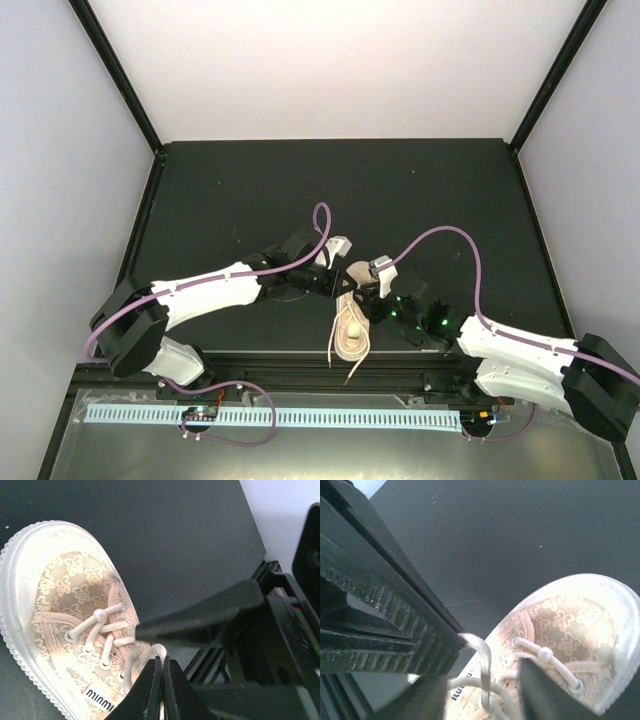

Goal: Tie the shoes

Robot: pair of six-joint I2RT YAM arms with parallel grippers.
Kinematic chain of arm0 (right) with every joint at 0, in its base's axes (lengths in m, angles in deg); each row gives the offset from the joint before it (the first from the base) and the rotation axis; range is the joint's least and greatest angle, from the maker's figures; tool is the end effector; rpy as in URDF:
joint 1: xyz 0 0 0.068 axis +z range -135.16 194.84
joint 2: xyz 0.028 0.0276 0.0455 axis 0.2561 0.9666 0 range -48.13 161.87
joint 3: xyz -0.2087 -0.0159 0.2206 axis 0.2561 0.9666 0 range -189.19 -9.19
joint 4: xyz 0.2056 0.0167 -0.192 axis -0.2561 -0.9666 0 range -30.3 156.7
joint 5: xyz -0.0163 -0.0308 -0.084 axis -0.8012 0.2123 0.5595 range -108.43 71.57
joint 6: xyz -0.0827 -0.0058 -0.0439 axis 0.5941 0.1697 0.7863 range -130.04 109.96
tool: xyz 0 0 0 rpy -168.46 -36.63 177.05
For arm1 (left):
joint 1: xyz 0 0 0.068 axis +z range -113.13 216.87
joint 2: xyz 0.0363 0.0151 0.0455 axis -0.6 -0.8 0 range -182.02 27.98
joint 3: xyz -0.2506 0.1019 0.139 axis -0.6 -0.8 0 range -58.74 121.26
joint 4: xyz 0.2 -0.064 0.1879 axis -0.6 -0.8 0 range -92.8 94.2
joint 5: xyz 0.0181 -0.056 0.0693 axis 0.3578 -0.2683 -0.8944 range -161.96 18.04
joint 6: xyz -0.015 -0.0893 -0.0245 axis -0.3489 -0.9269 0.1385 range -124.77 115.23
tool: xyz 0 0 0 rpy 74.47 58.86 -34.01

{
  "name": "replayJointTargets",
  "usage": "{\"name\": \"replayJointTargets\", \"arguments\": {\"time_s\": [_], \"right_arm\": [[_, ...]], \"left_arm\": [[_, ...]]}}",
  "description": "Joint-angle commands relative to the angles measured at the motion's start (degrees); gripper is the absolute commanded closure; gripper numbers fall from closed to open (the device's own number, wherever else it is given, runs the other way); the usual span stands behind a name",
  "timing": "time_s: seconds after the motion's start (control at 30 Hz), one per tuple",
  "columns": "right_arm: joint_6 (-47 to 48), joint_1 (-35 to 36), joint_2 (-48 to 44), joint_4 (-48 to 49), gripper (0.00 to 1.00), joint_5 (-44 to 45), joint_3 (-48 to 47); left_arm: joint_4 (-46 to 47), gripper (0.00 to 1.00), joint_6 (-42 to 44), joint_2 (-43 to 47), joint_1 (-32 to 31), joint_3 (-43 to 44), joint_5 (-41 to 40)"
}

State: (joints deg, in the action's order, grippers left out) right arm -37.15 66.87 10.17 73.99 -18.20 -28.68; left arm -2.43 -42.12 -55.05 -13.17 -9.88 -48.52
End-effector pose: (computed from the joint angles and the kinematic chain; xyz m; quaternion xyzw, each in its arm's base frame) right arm 0.1511 0.1928 0.1623 -0.1873 0.8523 0.3098 0.3776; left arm 0.2009 -0.2923 0.2084 0.1825 0.8754 -0.4152 0.1672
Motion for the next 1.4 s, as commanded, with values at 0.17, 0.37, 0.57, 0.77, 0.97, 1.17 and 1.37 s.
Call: {"name": "replayJointTargets", "arguments": {"time_s": [0.17, 0.37, 0.57, 0.77, 0.97, 1.17, 1.37], "right_arm": [[-2.86, -0.04, -12.52, -9.92, 0.21, -3.70, 2.05], [-10.81, -0.01, -18.23, -8.41, 0.25, -13.00, 10.00], [-13.07, -0.07, -22.00, -7.08, 0.29, -14.92, 13.19], [-12.38, 0.00, -21.08, -6.56, 0.42, -15.41, 14.12], [-11.69, -0.03, -19.35, -4.55, 0.64, -16.39, 14.09], [-11.99, 0.00, -18.66, -4.52, 0.88, -15.61, 13.76], [-13.77, 0.00, -21.34, -10.32, 0.96, -9.29, 11.93]], "left_arm": [[1.38, 0.98, -0.73, 0.57, 0.21, 0.87, -1.49], [1.36, 0.98, -0.55, 0.84, 0.19, 0.45, -1.38], [1.34, 0.98, -0.33, 1.20, 0.20, 0.64, -1.22], [1.25, 0.98, -0.13, 1.11, 0.21, 0.86, -1.03], [1.11, 0.98, 0.05, 1.34, 0.21, 0.74, -1.07], [1.10, 0.99, 0.55, 1.72, 0.21, 0.53, -1.25], [2.10, 0.98, 1.50, 2.31, 0.21, -0.33, -0.90]]}}
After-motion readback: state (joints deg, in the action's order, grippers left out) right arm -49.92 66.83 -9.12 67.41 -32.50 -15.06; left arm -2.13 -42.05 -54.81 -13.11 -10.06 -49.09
